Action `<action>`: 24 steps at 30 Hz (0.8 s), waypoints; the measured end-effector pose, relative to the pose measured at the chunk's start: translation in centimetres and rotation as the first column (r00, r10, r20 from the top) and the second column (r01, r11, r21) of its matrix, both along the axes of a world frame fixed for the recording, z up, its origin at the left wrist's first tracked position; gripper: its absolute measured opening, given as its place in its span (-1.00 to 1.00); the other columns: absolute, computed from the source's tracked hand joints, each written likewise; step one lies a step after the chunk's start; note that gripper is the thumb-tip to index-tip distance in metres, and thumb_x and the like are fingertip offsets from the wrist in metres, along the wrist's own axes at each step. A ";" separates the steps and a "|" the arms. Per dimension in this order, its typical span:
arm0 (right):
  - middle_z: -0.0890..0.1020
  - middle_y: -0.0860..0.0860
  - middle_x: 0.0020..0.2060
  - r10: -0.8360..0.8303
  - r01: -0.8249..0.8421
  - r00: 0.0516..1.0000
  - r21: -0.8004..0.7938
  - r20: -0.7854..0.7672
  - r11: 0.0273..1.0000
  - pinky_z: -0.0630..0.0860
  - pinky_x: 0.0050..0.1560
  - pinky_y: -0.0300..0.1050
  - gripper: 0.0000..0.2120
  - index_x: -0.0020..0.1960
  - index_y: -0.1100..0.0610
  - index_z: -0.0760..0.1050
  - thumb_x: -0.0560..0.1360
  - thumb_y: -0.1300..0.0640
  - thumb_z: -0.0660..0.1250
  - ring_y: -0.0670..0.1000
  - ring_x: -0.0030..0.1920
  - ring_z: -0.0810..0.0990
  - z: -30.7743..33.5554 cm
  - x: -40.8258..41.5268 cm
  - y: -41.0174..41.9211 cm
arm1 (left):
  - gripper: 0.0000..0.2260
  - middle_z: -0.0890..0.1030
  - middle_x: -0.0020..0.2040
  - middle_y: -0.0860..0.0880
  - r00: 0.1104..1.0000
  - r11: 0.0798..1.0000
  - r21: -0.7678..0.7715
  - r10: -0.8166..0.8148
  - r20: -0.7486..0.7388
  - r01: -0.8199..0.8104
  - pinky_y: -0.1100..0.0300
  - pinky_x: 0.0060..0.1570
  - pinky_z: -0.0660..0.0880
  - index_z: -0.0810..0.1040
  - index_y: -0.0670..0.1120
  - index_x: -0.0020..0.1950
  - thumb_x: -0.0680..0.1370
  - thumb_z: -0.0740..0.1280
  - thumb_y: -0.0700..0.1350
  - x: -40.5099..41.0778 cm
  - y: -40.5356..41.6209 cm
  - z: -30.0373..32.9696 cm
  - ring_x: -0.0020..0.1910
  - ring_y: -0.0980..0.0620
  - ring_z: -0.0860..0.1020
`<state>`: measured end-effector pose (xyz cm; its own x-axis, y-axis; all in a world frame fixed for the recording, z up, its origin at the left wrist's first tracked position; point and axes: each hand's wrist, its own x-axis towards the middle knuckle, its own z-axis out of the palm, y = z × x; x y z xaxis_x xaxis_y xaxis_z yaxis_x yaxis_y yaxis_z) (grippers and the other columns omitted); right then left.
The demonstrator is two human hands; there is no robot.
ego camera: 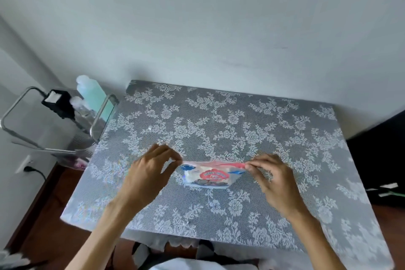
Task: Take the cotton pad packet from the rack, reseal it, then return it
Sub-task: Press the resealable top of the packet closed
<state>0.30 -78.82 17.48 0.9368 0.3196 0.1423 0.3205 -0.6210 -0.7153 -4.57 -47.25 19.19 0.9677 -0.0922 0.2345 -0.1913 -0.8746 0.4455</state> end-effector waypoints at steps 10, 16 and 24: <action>0.67 0.02 -0.04 0.054 -0.055 0.998 -0.037 -0.042 0.998 0.63 -0.16 -0.23 -0.78 0.12 0.14 0.61 0.52 0.09 0.35 -0.15 -0.08 0.62 -5.1 -0.6 0.8 | -0.73 0.62 0.07 0.05 0.996 0.999 -0.026 -0.022 -0.087 0.020 0.11 -0.02 0.64 0.58 -0.03 0.14 0.60 0.23 0.10 -1.1 0.0 -5.6 0.04 0.13 0.58; 0.65 -0.03 -0.02 0.051 -0.054 0.997 -0.055 -0.052 0.997 0.62 -0.15 -0.20 -0.63 0.14 0.09 0.60 0.53 -0.14 0.24 -0.17 -0.06 0.60 -4.5 -0.7 0.8 | -0.55 0.63 0.18 0.06 0.992 0.996 0.023 -0.079 -0.103 0.081 0.17 0.15 0.49 0.51 0.01 0.32 0.50 0.32 0.18 0.0 -1.8 -5.1 0.11 0.10 0.57; 0.59 -0.11 0.04 0.094 -0.060 0.986 -0.237 0.135 0.970 0.45 0.08 -0.17 -0.49 0.25 -0.02 0.53 0.43 -0.28 0.25 -0.14 0.01 0.49 -2.4 -0.8 3.1 | -0.83 0.66 -0.01 0.11 0.985 0.989 0.001 -0.150 -0.087 0.150 0.20 -0.09 0.60 0.65 0.02 0.07 0.56 0.33 0.03 0.6 -2.0 -5.1 -0.05 0.17 0.57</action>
<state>-0.55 -75.67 15.07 0.8833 0.4296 0.1875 0.4625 -0.7337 -0.4978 -3.95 -49.24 14.08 0.9594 -0.2391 0.1494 -0.2815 -0.8422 0.4597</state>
